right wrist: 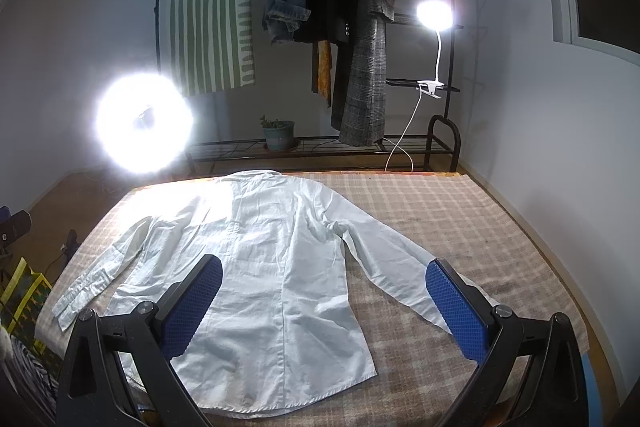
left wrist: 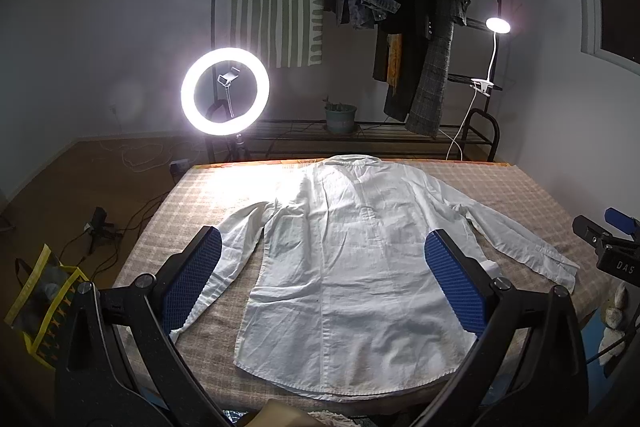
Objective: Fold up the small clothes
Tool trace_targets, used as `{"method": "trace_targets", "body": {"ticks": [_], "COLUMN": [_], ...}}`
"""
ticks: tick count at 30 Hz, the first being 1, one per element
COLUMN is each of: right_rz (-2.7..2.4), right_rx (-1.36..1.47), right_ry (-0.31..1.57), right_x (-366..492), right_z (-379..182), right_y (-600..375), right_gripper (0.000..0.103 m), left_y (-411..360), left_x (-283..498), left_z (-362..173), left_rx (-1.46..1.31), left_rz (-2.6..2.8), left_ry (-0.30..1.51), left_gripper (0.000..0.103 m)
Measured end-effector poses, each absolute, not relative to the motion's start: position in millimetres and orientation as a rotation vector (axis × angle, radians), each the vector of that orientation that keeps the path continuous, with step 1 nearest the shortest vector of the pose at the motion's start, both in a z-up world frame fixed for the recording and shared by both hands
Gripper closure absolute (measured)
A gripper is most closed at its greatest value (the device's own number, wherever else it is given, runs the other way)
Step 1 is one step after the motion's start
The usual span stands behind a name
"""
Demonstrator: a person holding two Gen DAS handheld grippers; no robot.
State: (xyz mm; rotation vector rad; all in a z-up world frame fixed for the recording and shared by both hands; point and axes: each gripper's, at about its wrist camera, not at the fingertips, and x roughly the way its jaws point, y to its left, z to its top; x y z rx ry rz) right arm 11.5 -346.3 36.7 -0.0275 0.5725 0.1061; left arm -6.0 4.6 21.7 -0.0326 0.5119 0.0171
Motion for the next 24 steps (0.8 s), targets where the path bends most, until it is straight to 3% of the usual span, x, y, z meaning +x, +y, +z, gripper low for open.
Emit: {"method": "trace_targets", "body": {"ticks": [24], "right_rz": [0.111], "right_rx": [-0.028], "right_ry": [0.579], "right_x": [11.3], "right_z": [35.6], "right_y": [-340.4], "right_gripper": [0.0], "left_y": [3.0], "left_x": [-8.2], "left_z": [22.2], "left_rx": [-0.034], "left_rz": [0.017], "left_ry": [0.508], "left_gripper": [0.0]}}
